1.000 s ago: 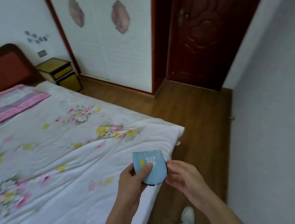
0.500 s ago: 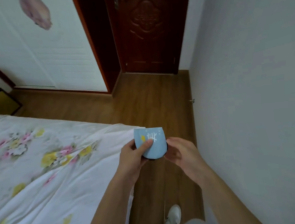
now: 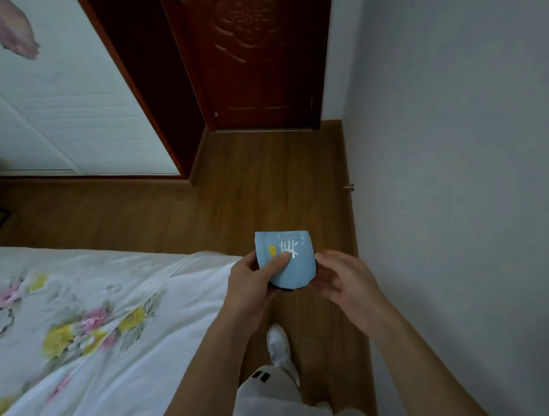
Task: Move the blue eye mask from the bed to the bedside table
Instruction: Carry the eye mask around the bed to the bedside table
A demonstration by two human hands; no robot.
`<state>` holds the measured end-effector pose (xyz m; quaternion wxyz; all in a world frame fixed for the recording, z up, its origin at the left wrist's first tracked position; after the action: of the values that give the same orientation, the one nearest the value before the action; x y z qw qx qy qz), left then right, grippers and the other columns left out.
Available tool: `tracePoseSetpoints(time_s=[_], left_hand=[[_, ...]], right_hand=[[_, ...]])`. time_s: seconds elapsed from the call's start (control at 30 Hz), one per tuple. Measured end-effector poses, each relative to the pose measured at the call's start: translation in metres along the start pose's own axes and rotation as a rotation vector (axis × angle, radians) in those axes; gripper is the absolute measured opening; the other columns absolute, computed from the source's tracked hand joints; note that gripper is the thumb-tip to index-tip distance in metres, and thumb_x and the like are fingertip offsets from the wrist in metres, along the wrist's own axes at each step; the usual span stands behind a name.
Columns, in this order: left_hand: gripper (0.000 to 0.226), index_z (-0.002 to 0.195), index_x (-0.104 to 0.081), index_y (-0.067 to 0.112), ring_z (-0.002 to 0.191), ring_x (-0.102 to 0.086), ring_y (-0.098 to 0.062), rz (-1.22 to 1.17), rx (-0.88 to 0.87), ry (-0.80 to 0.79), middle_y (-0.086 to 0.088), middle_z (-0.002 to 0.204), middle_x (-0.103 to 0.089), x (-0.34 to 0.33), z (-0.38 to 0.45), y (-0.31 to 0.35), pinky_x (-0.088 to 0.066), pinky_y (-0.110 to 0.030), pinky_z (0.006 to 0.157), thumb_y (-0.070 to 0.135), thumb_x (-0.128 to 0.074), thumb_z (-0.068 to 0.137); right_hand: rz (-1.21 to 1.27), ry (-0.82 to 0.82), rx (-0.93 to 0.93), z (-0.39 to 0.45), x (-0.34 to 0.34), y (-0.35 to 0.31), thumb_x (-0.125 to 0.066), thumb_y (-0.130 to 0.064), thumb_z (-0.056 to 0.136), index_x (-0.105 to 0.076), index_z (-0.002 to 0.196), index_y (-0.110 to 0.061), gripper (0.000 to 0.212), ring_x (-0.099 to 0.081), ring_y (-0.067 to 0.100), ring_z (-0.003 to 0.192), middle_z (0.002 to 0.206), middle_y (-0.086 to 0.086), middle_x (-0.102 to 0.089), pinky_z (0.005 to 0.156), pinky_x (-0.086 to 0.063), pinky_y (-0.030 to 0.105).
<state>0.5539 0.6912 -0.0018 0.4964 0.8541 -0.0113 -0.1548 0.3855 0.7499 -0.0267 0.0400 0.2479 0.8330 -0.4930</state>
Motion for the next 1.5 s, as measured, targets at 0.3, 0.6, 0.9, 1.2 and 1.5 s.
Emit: tracePoseSetpoints(time_s=[0.3,0.6,0.9,1.2,1.5], left_hand=[[0.042,0.114,-0.067,0.005,0.099,-0.074,-0.027,-0.058,0.022,-0.034,-0.013,0.108,-0.077,-0.021,0.141,0.055,-0.064,-0.037,0.077,0.017,-0.079,0.076],[0.042,0.111,-0.070,0.006,0.095,-0.075,-0.024,-0.106,-0.010,0.017,-0.012,0.106,-0.078,-0.008,0.295,0.148,-0.063,-0.032,0.071,0.020,-0.081,0.074],[0.043,0.107,-0.071,0.006,0.093,-0.076,-0.026,-0.160,-0.016,0.115,-0.011,0.101,-0.079,0.013,0.401,0.193,-0.062,-0.030,0.066,0.021,-0.084,0.069],[0.050,0.110,-0.071,0.005,0.098,-0.074,-0.031,-0.193,-0.048,0.257,-0.014,0.105,-0.078,0.024,0.528,0.246,-0.062,-0.034,0.071,0.028,-0.087,0.069],[0.045,0.109,-0.070,0.005,0.095,-0.075,-0.030,-0.372,-0.120,0.575,-0.012,0.103,-0.079,0.037,0.611,0.313,-0.062,-0.034,0.069,0.022,-0.086,0.070]], right_hand=[[-0.030,0.009,0.018,0.130,-0.010,-0.082,-0.071,-0.024,0.092,-0.081,0.096,-0.022,0.011,-0.075,0.022,0.101,0.105,0.006,-0.080,0.085,-0.060,0.037],[-0.080,-0.009,0.039,0.279,-0.068,-0.181,-0.071,-0.024,0.092,-0.075,0.111,-0.016,0.022,-0.075,0.022,0.104,0.110,0.008,-0.079,0.086,-0.060,0.037],[-0.107,-0.081,-0.031,0.398,-0.107,-0.224,-0.074,-0.027,0.088,-0.071,0.118,-0.013,0.033,-0.075,0.023,0.104,0.112,0.009,-0.078,0.084,-0.061,0.037],[-0.189,-0.210,-0.126,0.550,-0.147,-0.286,-0.070,-0.021,0.092,-0.072,0.115,-0.011,0.026,-0.073,0.023,0.106,0.114,0.011,-0.076,0.088,-0.060,0.039],[-0.345,-0.432,-0.214,0.684,-0.215,-0.351,-0.068,-0.025,0.093,-0.073,0.114,-0.015,0.024,-0.074,0.022,0.104,0.110,0.009,-0.078,0.091,-0.059,0.039]])
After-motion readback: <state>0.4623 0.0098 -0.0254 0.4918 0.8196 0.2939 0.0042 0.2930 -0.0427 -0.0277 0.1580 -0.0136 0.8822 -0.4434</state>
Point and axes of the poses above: each hand's wrist, its own z-axis towards the middle knuckle, its own x-axis out of the back of the hand, y = z × x, the point moved 2 cm from there along z, towards the middle knuckle
